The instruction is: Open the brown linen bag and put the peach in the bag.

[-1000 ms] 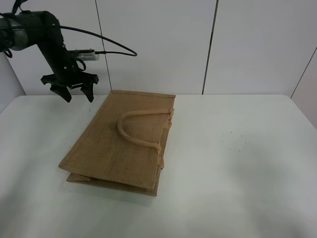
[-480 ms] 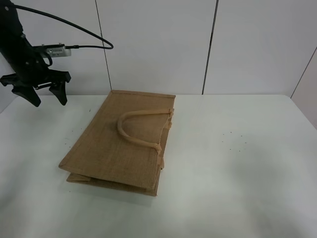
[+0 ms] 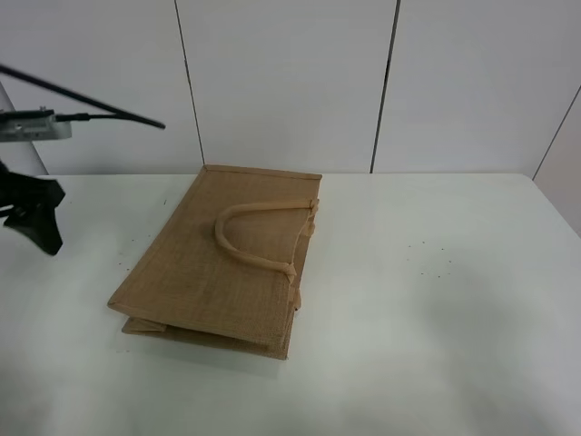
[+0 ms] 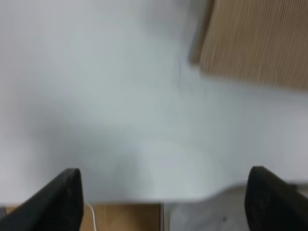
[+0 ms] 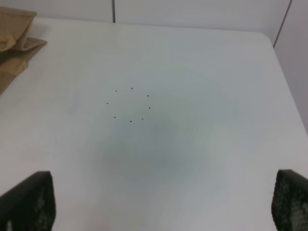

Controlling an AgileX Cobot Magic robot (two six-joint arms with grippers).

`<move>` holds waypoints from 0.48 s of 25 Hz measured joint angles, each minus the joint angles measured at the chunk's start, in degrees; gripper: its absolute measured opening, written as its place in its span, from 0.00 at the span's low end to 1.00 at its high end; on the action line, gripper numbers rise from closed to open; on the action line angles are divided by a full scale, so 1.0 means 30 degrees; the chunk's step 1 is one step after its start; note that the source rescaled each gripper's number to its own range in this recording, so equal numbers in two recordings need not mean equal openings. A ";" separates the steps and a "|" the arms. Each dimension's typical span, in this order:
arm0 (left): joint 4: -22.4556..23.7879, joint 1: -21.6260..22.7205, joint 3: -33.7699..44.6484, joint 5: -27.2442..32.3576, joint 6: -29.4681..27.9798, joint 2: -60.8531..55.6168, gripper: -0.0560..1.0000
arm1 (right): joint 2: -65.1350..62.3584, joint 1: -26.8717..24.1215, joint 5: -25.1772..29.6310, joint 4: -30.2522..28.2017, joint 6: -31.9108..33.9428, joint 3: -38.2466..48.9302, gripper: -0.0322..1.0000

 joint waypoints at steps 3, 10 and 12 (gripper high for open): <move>0.0000 0.0000 0.3214 0.0000 0.0000 -0.2866 0.98 | 0.0000 0.0000 0.0000 0.0000 0.0000 0.0000 1.00; 0.0015 0.0000 0.9212 -0.0880 0.0036 -0.9963 0.97 | 0.0000 0.0000 0.0000 0.0000 0.0000 0.0000 1.00; 0.0015 0.0000 1.0309 -0.1468 0.0056 -1.1968 0.97 | 0.0000 0.0000 0.0000 0.0000 0.0000 0.0000 1.00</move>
